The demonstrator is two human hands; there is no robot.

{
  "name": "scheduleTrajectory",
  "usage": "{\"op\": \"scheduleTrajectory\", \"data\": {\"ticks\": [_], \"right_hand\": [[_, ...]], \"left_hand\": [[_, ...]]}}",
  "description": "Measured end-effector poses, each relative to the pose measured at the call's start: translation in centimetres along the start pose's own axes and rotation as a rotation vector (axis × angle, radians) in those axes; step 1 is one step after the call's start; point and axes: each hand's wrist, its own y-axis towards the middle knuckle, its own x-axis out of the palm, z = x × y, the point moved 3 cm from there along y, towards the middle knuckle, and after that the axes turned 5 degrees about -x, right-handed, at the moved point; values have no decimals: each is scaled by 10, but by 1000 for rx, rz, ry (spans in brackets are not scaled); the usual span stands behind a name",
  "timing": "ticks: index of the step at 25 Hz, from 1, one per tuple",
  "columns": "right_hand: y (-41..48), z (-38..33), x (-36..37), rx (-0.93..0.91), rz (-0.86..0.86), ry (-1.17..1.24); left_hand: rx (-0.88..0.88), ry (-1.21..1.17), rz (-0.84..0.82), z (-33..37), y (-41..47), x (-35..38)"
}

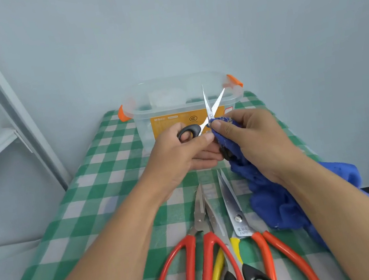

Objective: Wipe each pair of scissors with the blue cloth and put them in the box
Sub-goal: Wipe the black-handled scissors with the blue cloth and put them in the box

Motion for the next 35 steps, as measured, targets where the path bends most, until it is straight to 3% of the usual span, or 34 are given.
{"op": "scheduleTrajectory", "data": {"ticks": [6,20,26,32,35], "right_hand": [[-4,10,1,147,20,133],[-11,6,8,41,69,-51],[-21,12,8,160,13,207],[-21,10,6,87,117,9],[-21,12,6,156,85,199]], "left_hand": [[-19,-45,-52,-4,-1,-2],[57,-58,-81,-16,-17,-3],[42,-102,-109,-17,-18,-3],[60,-58,-141,-17,-23,3],[64,-70,-129,-19,-22,3]]}}
